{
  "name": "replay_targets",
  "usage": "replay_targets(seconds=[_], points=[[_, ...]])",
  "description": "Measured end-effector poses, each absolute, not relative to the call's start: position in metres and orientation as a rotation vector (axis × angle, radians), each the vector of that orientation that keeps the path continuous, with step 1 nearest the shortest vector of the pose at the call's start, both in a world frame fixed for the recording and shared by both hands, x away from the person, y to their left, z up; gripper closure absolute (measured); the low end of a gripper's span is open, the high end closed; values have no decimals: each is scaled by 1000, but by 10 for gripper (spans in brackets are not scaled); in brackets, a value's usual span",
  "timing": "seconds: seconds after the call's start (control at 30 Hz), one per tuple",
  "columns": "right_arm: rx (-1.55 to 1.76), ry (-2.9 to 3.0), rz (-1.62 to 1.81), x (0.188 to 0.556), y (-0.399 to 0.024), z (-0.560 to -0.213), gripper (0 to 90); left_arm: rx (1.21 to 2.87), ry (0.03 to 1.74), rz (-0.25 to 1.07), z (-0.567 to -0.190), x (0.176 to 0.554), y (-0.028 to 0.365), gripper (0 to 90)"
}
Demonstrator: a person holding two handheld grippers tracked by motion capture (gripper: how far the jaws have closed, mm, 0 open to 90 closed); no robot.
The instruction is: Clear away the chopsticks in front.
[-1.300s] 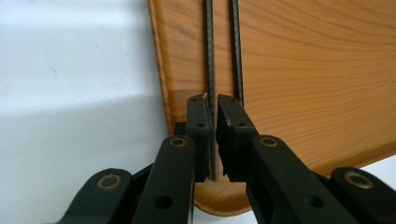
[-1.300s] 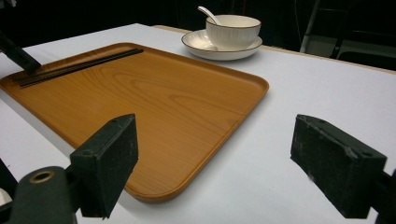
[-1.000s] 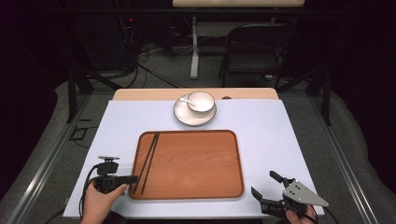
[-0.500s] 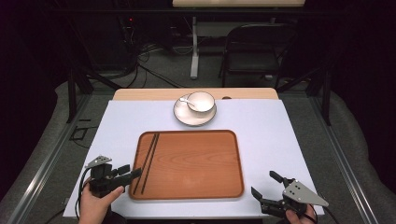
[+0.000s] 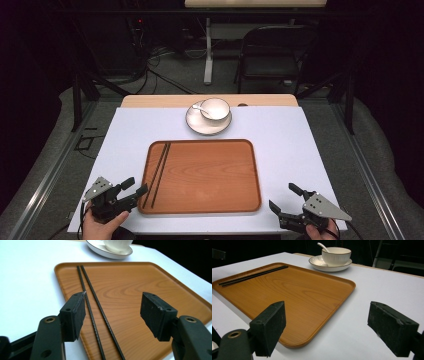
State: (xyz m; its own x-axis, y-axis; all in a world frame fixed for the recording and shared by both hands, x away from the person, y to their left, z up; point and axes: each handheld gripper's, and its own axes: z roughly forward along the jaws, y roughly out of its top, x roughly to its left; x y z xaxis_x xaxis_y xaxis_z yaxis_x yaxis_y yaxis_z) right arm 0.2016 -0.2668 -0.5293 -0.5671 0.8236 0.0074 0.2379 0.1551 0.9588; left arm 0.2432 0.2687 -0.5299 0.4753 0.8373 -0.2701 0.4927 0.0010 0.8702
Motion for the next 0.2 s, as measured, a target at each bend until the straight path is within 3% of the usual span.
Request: replay_targets(seconds=[0.2], points=[[1016, 1903, 1429, 202, -267, -529, 145, 1622, 1194, 405, -532, 245, 271, 353]])
